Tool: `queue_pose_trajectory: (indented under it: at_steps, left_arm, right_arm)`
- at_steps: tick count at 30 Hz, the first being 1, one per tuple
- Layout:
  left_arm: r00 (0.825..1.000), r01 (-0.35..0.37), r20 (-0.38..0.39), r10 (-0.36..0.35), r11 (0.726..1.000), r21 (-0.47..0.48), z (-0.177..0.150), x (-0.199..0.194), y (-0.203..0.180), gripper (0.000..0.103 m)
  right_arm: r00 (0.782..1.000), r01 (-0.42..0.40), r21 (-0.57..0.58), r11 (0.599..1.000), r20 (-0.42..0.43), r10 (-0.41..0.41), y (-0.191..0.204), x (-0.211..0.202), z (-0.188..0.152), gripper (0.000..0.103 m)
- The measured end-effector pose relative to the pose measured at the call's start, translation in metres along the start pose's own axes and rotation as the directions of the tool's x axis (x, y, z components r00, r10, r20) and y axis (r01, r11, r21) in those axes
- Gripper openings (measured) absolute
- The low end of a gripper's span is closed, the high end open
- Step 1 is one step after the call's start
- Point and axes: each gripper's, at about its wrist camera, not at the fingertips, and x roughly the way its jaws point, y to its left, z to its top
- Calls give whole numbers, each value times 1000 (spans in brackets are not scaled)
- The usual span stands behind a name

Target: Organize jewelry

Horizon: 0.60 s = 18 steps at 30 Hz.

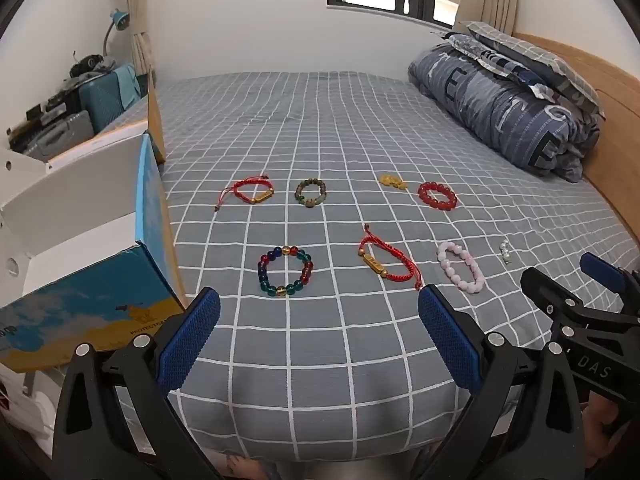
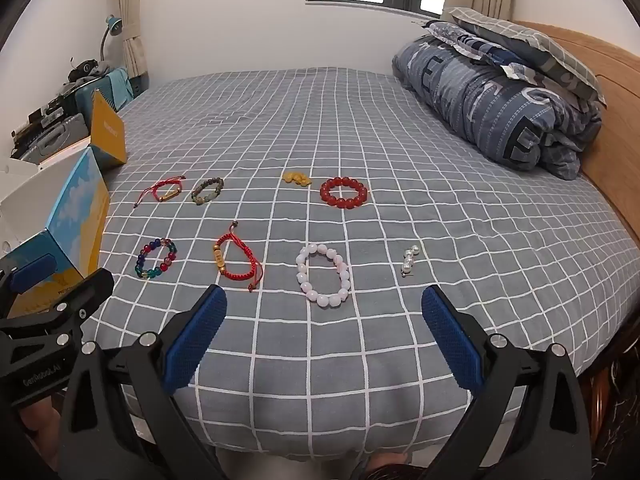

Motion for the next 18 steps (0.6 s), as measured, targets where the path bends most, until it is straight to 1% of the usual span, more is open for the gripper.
queue_pose_trajectory:
  at_steps: [3, 13, 18]
  left_arm:
    - [1000, -1, 10, 1, 1000, 5, 0, -1, 0, 97]
    - [1000, 7, -5, -7, 1000, -8, -1, 1, 4, 97]
    - [1000, -4, -2, 4, 1000, -1, -2, -1, 3, 97]
  right_arm:
    - [1000, -1, 2, 1000, 1, 1, 0, 0, 0, 94]
    - [1000, 2, -1, 1000, 4, -2, 0, 0, -2, 94]
    - [1000, 2, -5, 1000, 7, -2, 0, -2, -1, 94]
